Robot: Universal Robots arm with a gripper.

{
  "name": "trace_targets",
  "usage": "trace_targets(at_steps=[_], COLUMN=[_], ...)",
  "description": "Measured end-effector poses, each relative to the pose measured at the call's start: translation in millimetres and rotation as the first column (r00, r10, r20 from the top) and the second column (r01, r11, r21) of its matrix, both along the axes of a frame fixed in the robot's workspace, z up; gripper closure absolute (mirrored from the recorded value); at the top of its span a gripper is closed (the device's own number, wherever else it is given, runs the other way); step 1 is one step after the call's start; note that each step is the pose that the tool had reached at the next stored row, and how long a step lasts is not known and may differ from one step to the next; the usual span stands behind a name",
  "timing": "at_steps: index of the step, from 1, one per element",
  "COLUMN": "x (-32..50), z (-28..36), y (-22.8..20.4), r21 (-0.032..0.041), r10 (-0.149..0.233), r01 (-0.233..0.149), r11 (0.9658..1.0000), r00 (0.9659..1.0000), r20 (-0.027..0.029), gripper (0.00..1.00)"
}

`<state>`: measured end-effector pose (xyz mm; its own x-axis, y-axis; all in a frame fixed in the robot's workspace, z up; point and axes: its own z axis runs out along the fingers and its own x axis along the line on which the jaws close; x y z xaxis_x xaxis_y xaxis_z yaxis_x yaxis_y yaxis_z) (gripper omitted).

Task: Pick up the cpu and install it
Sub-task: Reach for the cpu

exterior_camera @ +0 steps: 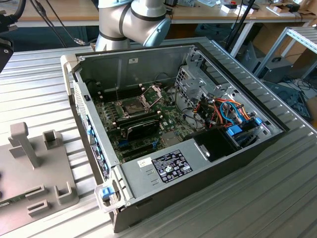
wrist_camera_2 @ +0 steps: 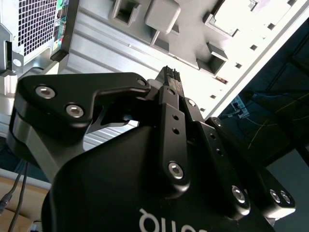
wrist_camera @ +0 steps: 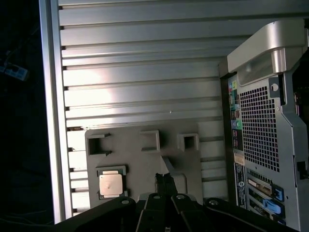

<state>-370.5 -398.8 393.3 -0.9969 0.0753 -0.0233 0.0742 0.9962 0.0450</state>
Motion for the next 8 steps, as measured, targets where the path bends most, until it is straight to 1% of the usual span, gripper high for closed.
trace_targets(at_steps=[8], x=[-0.4], z=[0.0], y=[0.0], r21=[0.0], r10=[0.0], r01=[0.0], r11=[1.0], r00=[1.0], r20=[0.0], gripper=[0.89])
